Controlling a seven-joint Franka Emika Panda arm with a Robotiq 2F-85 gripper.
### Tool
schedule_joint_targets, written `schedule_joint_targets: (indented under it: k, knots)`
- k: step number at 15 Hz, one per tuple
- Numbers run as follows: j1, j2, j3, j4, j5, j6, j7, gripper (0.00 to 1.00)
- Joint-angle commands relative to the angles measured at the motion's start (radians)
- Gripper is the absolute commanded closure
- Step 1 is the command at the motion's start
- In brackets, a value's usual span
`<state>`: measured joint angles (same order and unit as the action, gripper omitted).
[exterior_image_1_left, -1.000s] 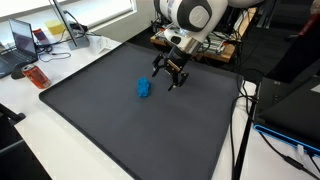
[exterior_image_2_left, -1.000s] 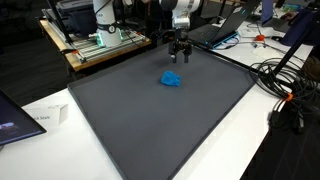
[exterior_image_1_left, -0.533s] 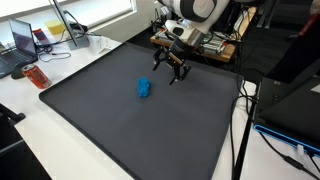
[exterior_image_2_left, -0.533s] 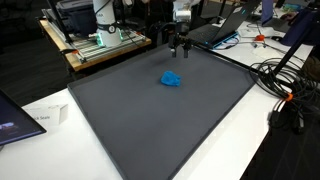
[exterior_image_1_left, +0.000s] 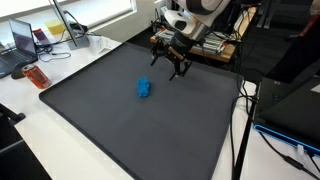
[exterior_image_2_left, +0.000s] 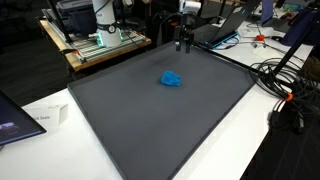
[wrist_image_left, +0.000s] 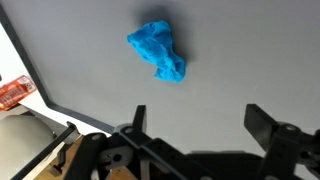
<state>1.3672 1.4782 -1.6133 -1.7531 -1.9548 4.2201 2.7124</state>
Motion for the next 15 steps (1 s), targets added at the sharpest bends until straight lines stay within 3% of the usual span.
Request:
schedule_joint_targets:
  k: [1, 2, 3, 4, 5, 6, 7, 8, 9, 10, 11, 12, 13, 14, 15]
  knots:
    - [-0.116, -0.091, 0.085, 0.169, -0.152, -0.002, 0.038, 0.0]
    - [-0.157, -0.049, 0.056, 0.24, -0.131, 0.068, 0.027, 0.0]
    - [-0.183, -0.156, 0.152, 0.274, -0.248, -0.002, 0.062, 0.0]
    - [-0.209, -0.17, 0.166, 0.287, -0.269, -0.002, 0.031, 0.0]
    - [-0.248, -0.129, 0.135, 0.348, -0.241, 0.067, 0.008, 0.0]
    - [-0.281, -0.244, 0.262, 0.392, -0.391, -0.002, 0.07, 0.0]
    - [-0.309, -0.267, 0.297, 0.413, -0.44, -0.001, 0.062, 0.0]
    - [-0.347, -0.233, 0.268, 0.465, -0.395, 0.069, 0.005, 0.0]
    - [-0.378, -0.338, 0.402, 0.461, -0.529, -0.001, 0.042, 0.0]
    - [-0.408, -0.361, 0.438, 0.477, -0.563, -0.001, 0.024, 0.0]
    - [-0.448, -0.332, 0.428, 0.547, -0.537, 0.066, -0.002, 0.0]
    - [-0.471, -0.418, 0.541, 0.499, -0.632, -0.002, 0.001, 0.0]
    - [-0.501, -0.438, 0.581, 0.51, -0.659, -0.002, -0.013, 0.0]
    - [-0.528, -0.393, 0.541, 0.559, -0.575, 0.057, -0.07, 0.0]
    - [-0.526, -0.437, 0.583, 0.47, -0.573, -0.006, -0.111, 0.0]
